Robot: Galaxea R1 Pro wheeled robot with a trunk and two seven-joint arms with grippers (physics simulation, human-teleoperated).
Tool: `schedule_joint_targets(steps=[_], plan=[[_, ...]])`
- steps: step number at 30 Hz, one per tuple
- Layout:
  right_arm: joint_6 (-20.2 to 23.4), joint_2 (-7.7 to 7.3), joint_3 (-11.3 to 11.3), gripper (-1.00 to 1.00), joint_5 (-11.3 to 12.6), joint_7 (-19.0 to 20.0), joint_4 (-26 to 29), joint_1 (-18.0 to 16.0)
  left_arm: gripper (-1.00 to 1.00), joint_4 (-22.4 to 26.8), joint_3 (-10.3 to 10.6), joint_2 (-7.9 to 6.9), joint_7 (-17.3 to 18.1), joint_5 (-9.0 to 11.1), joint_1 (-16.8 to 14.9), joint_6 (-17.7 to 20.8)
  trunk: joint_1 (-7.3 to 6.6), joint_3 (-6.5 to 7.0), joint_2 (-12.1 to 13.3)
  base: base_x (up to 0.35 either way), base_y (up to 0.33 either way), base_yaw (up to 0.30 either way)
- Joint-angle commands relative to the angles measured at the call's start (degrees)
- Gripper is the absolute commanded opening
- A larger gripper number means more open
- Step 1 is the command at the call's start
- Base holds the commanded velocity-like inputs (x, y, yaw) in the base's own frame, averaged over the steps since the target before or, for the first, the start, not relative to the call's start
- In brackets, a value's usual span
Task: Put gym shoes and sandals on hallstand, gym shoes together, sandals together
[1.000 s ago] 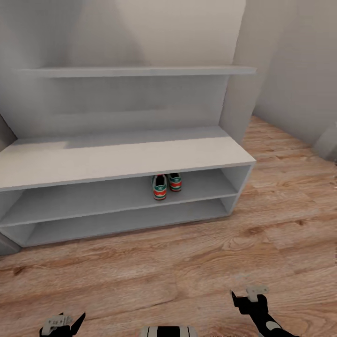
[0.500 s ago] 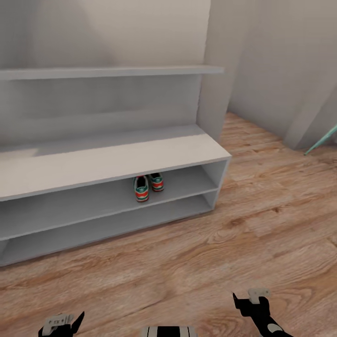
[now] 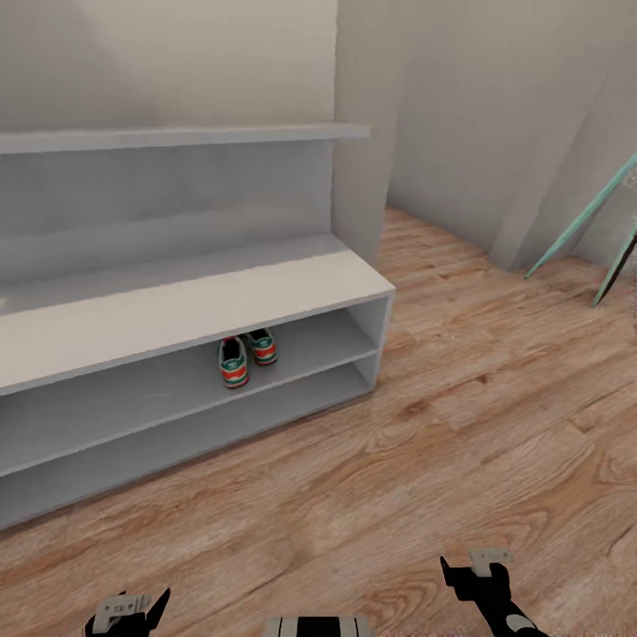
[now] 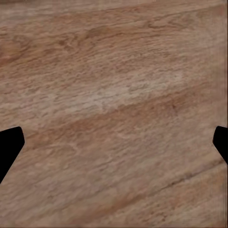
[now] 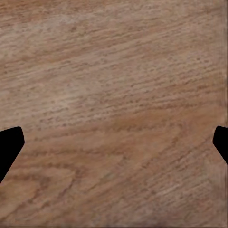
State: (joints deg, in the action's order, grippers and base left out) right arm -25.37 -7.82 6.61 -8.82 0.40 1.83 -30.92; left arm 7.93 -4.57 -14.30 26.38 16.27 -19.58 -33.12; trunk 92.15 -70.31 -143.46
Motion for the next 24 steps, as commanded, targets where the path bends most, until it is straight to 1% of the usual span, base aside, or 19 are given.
schedule_joint_targets(steps=[1,4,8,9,10,11,12,13,14,15,19,20,21,22,23,24], plan=[[-0.2,0.00,0.5,1.00,-0.5,0.0,-0.1,0.0,1.00,0.0,-0.4,0.02,0.6,0.2,0.0,0.1,-0.01,-0.04,0.0,0.000,0.000,-0.247],[-0.2,0.00,0.7,1.00,-0.5,0.0,-0.1,0.0,1.00,0.2,-0.2,0.04,0.9,0.2,0.0,0.0,-0.01,-0.04,0.0,0.000,0.000,-0.246],[-0.2,0.00,0.8,1.00,-0.5,0.0,-0.1,0.0,1.00,0.7,0.2,0.13,3.0,0.2,-0.1,0.2,-0.01,-0.04,0.0,0.000,0.000,-0.246],[-0.2,0.00,0.8,1.00,-0.5,0.0,-0.1,0.0,1.00,1.0,0.3,0.36,4.6,0.2,-0.6,0.6,-0.01,-0.04,0.0,0.000,0.000,-0.246],[-0.2,0.00,0.8,1.00,-0.5,0.0,-0.1,0.0,1.00,1.0,0.3,0.57,4.8,0.3,-0.7,0.7,-0.01,-0.04,0.0,0.000,0.000,-0.246],[-0.2,0.00,0.8,1.00,-0.5,0.0,-0.1,0.1,1.00,1.1,0.3,0.85,4.9,0.3,-0.7,0.8,-0.01,-0.04,0.0,0.000,0.000,-0.246],[-0.2,0.00,0.9,1.00,-0.5,0.0,-0.1,0.1,1.00,1.1,0.3,1.69,5.0,0.2,-0.9,0.8,-0.01,-0.04,0.0,0.000,0.000,-0.245],[-0.2,0.03,0.9,1.00,-0.5,0.0,-0.1,0.1,1.00,1.2,0.4,3.54,4.6,0.1,-1.0,0.9,-0.01,-0.04,0.0,0.000,0.000,-0.245],[-0.2,0.06,0.9,1.00,-0.5,0.0,-0.1,0.2,1.00,1.7,0.5,4.33,4.3,0.1,-1.3,1.0,-0.01,-0.04,0.0,0.000,0.000,-0.245],[-0.2,0.07,0.9,1.00,-0.5,0.0,-0.1,0.2,1.00,2.4,0.5,4.60,4.2,0.0,-1.8,1.3,-0.01,-0.04,0.0,0.000,0.000,-0.245],[-0.2,0.04,0.9,1.00,-0.5,0.0,-0.1,0.2,1.00,3.5,0.6,4.70,4.2,-0.4,-2.8,2.7,-0.01,-0.04,0.0,0.000,0.000,-0.245],[-0.2,0.02,0.9,1.00,-0.5,0.0,-0.1,0.2,1.00,4.2,0.7,4.90,4.3,-1.9,-3.5,5.8,-0.01,-0.04,0.0,0.000,0.000,-0.245],[-0.2,0.01,0.9,1.00,-0.5,0.0,-0.1,0.2,1.00,4.4,0.8,4.95,4.3,-3.1,-3.5,7.0,-0.01,-0.04,0.0,0.000,0.000,-0.243],[-0.2,0.01,0.9,1.00,-0.5,0.0,-0.1,0.2,1.00,4.4,0.8,4.95,4.3,-3.1,-3.5,7.0,-0.01,-0.04,0.0,0.000,0.000,-0.243],[-0.2,0.01,0.9,1.00,-0.5,0.0,-0.1,0.2,1.00,4.5,0.8,4.94,4.3,-4.4,-3.4,7.7,-0.01,-0.04,0.0,0.000,0.000,-0.239],[-0.2,0.01,0.9,1.00,-0.5,0.0,-0.1,0.2,1.00,4.5,0.8,4.92,4.2,-5.0,-3.4,7.9,-0.01,-0.04,0.0,0.000,0.000,-0.236]])
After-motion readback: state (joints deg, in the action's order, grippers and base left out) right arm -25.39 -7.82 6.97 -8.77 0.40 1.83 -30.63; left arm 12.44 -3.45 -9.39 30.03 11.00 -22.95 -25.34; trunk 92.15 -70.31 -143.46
